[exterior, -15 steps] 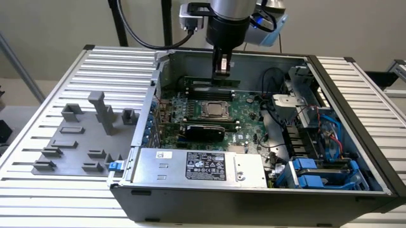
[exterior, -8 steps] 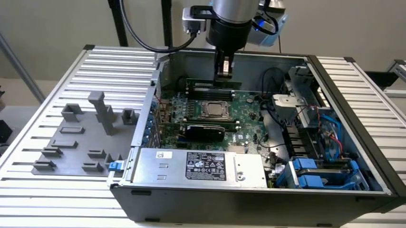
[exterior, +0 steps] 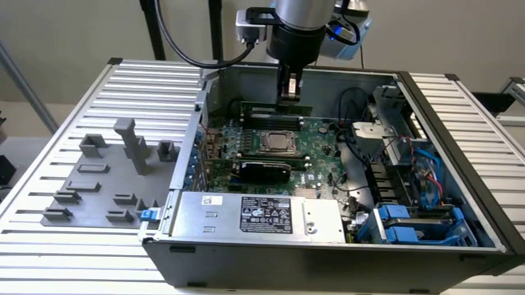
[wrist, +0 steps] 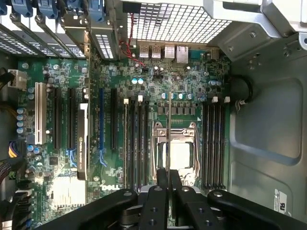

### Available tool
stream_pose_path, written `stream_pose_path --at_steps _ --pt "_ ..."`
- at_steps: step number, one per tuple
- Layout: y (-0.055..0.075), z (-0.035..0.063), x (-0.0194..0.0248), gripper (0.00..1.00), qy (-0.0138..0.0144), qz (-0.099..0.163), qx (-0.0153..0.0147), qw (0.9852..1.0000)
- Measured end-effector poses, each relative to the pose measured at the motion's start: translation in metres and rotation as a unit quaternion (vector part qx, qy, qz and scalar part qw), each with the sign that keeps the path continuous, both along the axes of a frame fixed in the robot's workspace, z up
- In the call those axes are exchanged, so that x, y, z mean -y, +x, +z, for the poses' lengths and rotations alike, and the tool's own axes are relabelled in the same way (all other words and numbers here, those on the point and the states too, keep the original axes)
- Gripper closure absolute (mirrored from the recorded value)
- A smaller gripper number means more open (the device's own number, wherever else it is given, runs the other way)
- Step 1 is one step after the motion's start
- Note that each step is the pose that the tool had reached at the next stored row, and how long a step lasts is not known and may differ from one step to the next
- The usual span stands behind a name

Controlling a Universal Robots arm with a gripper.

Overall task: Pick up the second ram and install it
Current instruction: 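Insert the second ram into the second slot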

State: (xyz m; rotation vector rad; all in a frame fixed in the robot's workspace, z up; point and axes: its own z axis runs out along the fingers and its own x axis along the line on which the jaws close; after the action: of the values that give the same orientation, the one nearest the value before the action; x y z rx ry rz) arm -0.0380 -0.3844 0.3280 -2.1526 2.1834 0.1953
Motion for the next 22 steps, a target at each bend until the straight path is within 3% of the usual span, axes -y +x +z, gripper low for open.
stream_pose_path --at_steps 5,7,11,13,17,22 --pt "0.0 -0.0003 0.0 1.0 -0.0002 0.0 0.0 1.0" --pt "0.0 -0.0026 0.0 1.0 -0.0039 0.0 0.0001 1.0" --pt "0.0 -0.0075 -0.0006 1.0 -0.0143 0.0 0.0 0.9999" --pt "0.0 -0.0109 -0.0015 1.0 -0.0175 0.0 0.0 0.9998" --pt "0.0 -0.0181 -0.0038 1.0 -0.0222 0.0 0.0 0.9998" --pt "0.001 -0.0273 -0.0058 1.0 -0.0232 0.0 0.0 0.9997"
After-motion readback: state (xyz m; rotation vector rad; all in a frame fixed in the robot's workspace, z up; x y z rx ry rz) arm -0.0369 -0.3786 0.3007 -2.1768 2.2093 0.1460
